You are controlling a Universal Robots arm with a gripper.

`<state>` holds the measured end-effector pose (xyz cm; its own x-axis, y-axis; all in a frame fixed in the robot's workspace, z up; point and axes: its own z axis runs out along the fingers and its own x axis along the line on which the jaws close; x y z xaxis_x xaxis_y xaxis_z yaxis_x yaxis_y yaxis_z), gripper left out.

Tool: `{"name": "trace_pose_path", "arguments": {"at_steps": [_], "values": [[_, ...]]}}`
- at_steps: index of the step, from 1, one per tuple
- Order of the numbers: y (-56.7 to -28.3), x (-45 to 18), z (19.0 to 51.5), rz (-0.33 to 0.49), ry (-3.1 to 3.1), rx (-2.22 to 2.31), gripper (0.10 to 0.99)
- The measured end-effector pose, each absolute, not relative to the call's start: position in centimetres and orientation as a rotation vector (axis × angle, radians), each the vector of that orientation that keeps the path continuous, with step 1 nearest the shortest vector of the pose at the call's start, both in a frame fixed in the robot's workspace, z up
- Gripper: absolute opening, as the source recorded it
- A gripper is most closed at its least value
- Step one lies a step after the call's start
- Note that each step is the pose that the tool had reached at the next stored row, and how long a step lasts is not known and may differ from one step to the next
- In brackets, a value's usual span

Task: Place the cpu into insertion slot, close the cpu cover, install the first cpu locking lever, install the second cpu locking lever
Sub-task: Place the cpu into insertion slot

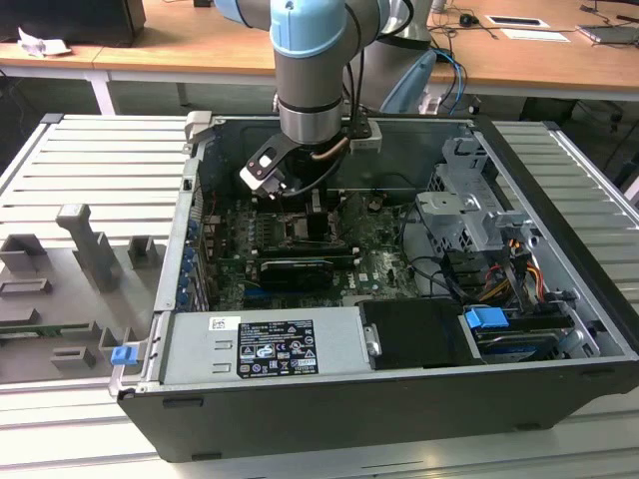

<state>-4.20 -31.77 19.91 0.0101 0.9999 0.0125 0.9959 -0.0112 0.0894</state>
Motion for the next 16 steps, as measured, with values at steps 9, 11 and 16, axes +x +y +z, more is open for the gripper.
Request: {"name": "trace_pose_path", "arguments": {"at_steps": [9,11,16], "values": [[-31.7,-4.2,21.0,0.111,2.170,2.193,0.608],[-31.8,-4.2,21.7,0.111,2.170,2.193,0.608],[-31.8,-4.2,23.2,0.113,2.172,2.195,0.608]]}}
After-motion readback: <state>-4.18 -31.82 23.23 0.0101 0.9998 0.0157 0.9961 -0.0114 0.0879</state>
